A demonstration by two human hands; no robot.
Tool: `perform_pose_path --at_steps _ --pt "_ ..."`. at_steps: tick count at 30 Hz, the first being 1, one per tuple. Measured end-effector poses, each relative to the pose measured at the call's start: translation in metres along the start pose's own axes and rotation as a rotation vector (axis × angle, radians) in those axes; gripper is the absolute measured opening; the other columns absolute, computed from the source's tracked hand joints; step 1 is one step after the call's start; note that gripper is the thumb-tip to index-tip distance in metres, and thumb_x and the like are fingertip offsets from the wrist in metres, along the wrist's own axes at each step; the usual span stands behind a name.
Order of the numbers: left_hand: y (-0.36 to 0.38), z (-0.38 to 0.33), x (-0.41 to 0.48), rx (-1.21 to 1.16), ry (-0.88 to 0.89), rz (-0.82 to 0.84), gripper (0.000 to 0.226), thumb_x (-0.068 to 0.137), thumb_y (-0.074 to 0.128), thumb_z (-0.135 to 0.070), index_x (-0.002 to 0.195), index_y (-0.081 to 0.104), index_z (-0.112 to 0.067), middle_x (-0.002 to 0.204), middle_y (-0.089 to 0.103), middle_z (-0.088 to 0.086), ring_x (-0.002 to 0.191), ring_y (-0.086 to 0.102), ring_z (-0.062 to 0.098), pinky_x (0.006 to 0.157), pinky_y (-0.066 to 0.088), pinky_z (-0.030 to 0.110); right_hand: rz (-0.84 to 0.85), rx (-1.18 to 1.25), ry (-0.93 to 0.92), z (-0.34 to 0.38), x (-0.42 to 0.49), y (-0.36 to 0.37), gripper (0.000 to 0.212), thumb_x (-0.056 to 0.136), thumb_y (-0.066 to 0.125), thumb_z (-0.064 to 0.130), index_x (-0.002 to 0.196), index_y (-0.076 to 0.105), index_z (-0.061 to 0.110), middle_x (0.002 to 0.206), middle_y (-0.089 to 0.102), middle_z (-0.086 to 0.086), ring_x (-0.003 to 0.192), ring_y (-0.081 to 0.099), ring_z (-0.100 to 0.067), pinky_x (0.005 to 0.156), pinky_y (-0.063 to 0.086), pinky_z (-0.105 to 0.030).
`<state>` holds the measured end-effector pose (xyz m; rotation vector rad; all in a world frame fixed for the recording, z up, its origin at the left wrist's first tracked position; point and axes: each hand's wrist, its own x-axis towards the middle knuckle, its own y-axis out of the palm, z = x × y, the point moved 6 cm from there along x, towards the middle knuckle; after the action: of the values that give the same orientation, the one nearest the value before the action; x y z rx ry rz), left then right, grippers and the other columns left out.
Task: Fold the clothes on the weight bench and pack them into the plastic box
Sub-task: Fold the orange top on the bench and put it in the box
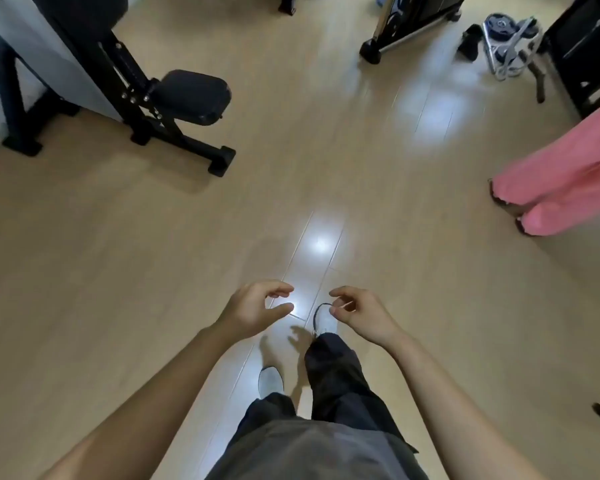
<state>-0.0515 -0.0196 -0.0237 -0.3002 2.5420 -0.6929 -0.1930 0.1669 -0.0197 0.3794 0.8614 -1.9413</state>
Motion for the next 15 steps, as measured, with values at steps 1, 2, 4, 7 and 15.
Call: perform_pose_path --at_steps 1,2,4,7,15 --pt "-0.003 -0.006 0.013 0.005 0.026 0.001 0.054 0.079 0.062 -0.062 0.122 0.068 -0.03 0.11 0.069 -0.023 0.103 0.063 -0.003 0.091 0.05 0.025 -0.019 -0.019 -0.013 0.002 0.009 -0.009 0.028 0.088 0.069 0.027 0.116 0.066 0.027 0.094 0.067 0.005 0.08 0.062 -0.011 0.075 0.049 -0.024" --pt "-0.008 -0.016 0.025 0.04 0.027 0.012 0.052 0.08 0.061 -0.06 0.121 0.068 -0.03 0.109 0.069 -0.022 0.101 0.063 -0.002 0.09 0.05 0.025 -0.033 -0.033 -0.003 0.004 0.017 -0.019 0.029 0.088 0.07 0.028 0.116 0.066 0.028 0.094 0.066 0.008 0.081 0.062 -0.01 0.075 0.049 -0.024" --pt "-0.018 -0.034 0.055 0.085 0.028 0.003 0.041 0.084 0.067 -0.05 0.12 0.069 -0.03 0.108 0.069 -0.022 0.098 0.063 -0.003 0.087 0.047 0.023 -0.055 -0.029 -0.015 0.01 0.04 -0.042 0.028 0.088 0.069 0.028 0.116 0.066 0.029 0.094 0.066 0.01 0.081 0.061 -0.007 0.075 0.048 -0.023" --pt "-0.034 -0.054 0.1 0.13 -0.015 -0.05 0.033 0.086 0.071 -0.041 0.119 0.069 -0.034 0.107 0.069 -0.025 0.098 0.062 -0.005 0.087 0.047 0.024 -0.067 -0.036 -0.048 0.024 0.081 -0.079 0.029 0.088 0.068 0.027 0.117 0.066 0.029 0.096 0.066 0.008 0.081 0.062 -0.008 0.078 0.049 -0.024" --pt "-0.079 -0.111 0.2 0.102 -0.025 -0.165 0.035 0.087 0.07 -0.041 0.12 0.068 -0.033 0.103 0.07 -0.022 0.098 0.063 -0.002 0.089 0.052 0.031 -0.064 -0.182 -0.137 0.072 0.175 -0.178 0.032 0.089 0.067 0.029 0.121 0.064 0.026 0.102 0.065 0.009 0.088 0.063 -0.01 0.08 0.046 -0.024"
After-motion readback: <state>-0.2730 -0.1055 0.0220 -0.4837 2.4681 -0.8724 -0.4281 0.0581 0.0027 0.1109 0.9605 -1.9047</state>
